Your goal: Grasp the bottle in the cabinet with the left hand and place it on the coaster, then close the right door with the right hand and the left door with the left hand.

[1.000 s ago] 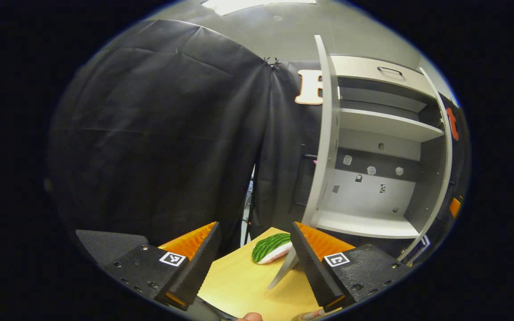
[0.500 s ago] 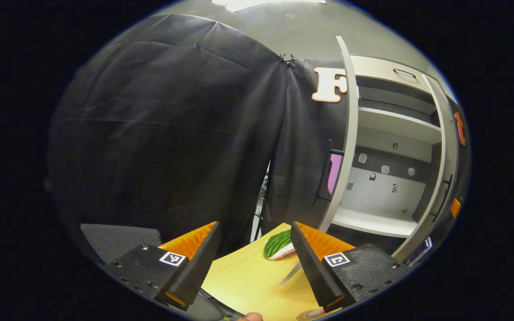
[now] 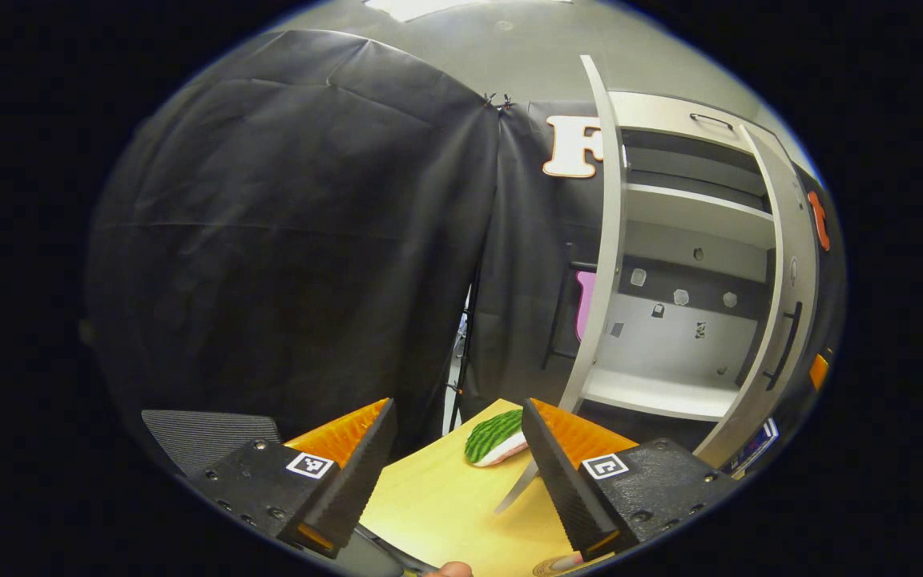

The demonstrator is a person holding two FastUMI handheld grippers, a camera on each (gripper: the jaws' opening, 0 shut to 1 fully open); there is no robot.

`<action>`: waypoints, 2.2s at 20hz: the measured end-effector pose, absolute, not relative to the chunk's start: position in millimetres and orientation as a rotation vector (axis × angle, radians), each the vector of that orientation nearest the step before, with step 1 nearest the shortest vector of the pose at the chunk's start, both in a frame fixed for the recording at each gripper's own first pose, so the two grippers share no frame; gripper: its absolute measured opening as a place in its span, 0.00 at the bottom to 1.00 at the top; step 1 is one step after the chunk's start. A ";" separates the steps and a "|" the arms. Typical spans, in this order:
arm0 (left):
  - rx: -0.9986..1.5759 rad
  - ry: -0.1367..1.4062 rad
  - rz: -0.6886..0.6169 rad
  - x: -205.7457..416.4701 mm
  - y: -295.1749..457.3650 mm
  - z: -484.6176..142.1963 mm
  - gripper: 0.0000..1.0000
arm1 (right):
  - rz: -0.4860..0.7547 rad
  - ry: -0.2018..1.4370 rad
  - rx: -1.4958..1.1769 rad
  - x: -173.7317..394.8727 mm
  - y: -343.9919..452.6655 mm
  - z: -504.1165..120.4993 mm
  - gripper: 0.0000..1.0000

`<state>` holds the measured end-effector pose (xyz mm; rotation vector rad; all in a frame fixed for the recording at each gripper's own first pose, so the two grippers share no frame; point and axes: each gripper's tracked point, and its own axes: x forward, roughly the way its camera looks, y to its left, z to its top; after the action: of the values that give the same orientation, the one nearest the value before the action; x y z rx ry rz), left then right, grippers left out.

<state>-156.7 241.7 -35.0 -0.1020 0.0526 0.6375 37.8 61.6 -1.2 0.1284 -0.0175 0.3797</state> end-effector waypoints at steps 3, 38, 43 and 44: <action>-0.100 0.053 0.636 -154.1 243.6 -34.9 0.97 | 0.368 -0.019 0.133 37.4 60.3 -0.8 0.95; -0.099 0.116 0.555 -75.3 258.3 -57.4 0.94 | 0.222 0.000 0.122 60.9 37.4 -16.6 0.96; -0.032 0.137 0.533 -59.1 255.9 -57.1 0.92 | 0.198 0.014 0.101 58.2 35.6 -22.3 0.96; -0.026 0.135 0.524 -58.2 254.0 -55.5 0.91 | 0.195 0.018 0.098 57.3 35.1 -24.2 0.96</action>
<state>-58.2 254.0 -55.5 -0.0265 0.1354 0.5239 57.3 35.1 -24.2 0.0984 0.0178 0.1951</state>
